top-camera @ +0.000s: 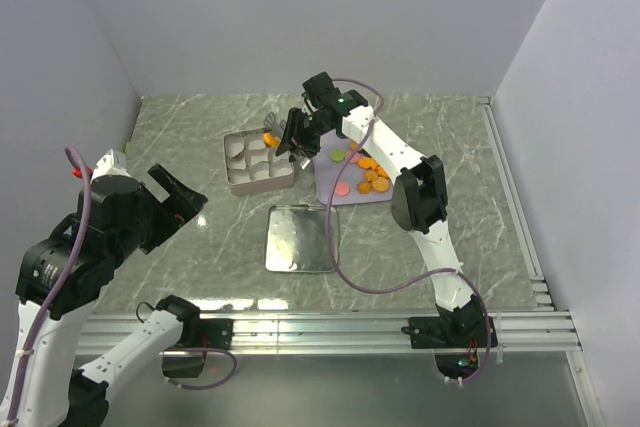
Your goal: Pack the cookies
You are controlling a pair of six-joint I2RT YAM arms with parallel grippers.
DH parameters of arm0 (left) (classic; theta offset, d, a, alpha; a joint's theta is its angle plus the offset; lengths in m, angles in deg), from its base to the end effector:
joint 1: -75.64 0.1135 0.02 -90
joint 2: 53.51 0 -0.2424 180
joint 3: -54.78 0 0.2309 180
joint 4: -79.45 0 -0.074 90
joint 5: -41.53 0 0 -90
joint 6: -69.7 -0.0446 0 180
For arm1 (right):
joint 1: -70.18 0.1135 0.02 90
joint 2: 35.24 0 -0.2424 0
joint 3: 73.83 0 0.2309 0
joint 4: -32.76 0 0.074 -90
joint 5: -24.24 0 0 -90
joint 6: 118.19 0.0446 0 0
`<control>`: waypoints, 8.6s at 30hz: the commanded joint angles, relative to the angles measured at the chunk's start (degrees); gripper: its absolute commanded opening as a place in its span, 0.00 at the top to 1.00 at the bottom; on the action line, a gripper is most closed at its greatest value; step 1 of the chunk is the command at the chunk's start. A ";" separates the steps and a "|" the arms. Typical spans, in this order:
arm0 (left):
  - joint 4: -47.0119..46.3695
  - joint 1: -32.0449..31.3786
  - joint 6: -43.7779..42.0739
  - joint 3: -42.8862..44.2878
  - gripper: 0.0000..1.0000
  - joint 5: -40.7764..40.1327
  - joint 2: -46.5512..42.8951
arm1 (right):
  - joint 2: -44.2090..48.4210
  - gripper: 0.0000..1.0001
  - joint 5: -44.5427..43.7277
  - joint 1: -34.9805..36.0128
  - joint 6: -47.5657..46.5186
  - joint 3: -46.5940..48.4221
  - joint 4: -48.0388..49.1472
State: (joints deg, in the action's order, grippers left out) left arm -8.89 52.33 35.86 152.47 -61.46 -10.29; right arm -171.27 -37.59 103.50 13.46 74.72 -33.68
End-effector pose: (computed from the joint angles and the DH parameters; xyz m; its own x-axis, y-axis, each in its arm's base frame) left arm 0.0693 -0.0189 0.3964 -0.4928 -0.6689 -0.5565 -0.3379 0.7365 -0.5860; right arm 0.3950 0.2849 0.2403 -0.9808 0.0563 -0.1865 -0.0866 0.7314 0.6765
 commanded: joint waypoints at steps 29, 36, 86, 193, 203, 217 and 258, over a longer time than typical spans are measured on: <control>-5.05 0.28 1.41 -7.57 0.01 2.97 -5.69 | 32.83 0.50 -18.66 -4.32 -15.10 -30.82 -13.48; -7.16 0.28 1.76 -10.65 0.01 4.47 -6.66 | 40.49 0.46 -20.69 -2.65 -15.90 -43.30 -15.42; -5.05 0.28 3.25 -11.44 0.01 1.74 -10.61 | 24.67 0.53 -26.23 4.21 -15.90 -37.51 -19.91; -12.53 0.28 0.26 0.52 0.03 8.34 1.08 | 2.25 0.47 7.25 4.74 9.59 -4.20 21.40; -11.74 0.28 0.62 -0.28 0.03 8.25 -0.33 | 0.86 0.50 10.77 6.05 14.07 -2.01 26.05; -9.36 0.28 0.26 0.87 0.02 6.05 -0.95 | -5.56 0.50 13.06 6.93 18.99 0.01 31.25; -13.23 0.28 -0.97 -3.53 0.02 6.84 -3.23 | 16.57 0.54 7.01 -0.52 3.20 -16.74 14.03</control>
State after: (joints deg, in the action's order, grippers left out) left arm -19.49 52.33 36.26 149.78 -54.54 -12.82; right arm -162.57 -27.84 106.76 22.90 62.48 -15.58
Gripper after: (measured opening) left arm 0.982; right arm 0.468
